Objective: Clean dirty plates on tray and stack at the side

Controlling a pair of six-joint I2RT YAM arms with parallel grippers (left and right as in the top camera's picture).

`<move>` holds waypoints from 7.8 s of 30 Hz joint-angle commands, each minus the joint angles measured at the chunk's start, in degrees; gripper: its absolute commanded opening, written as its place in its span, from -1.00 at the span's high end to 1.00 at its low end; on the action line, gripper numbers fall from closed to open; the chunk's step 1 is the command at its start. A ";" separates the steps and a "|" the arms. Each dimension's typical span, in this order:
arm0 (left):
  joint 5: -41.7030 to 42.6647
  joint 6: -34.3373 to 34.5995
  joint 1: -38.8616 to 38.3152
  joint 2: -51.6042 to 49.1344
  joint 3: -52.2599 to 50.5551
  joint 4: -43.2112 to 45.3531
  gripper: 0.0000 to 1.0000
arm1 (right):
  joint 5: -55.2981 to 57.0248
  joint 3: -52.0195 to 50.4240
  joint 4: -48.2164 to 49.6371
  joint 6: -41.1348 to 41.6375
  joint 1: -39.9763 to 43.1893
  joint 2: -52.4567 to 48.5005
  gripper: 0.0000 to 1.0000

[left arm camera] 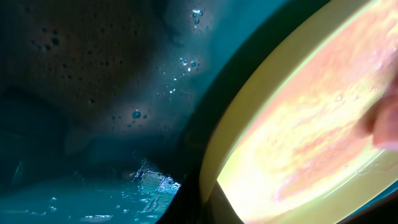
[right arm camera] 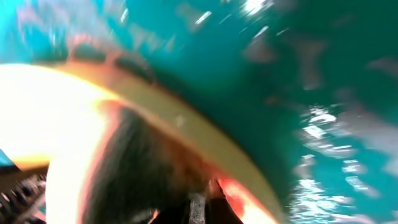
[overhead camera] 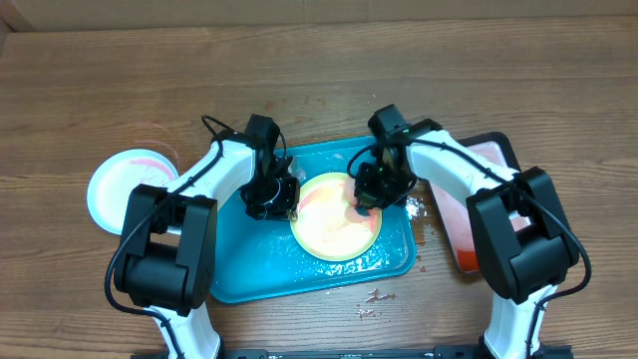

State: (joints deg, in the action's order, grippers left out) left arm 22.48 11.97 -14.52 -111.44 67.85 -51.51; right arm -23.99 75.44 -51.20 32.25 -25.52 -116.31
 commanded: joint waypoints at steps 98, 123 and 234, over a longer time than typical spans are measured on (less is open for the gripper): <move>-88.63 -4.52 -29.18 28.94 14.53 -14.86 0.92 | 41.97 -7.23 -9.88 7.87 19.12 18.91 0.26; -91.41 -7.32 -29.18 28.94 14.53 -13.55 0.91 | 41.94 -7.23 -9.05 7.89 19.12 18.91 -1.00; -30.42 24.46 -5.05 24.76 14.27 -11.69 0.91 | 41.94 -7.23 -9.05 7.89 19.12 18.91 -1.00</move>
State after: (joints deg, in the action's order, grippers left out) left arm -13.91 33.15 -24.88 -86.91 81.06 -63.53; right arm 17.15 68.40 -60.47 40.01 -6.46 -97.62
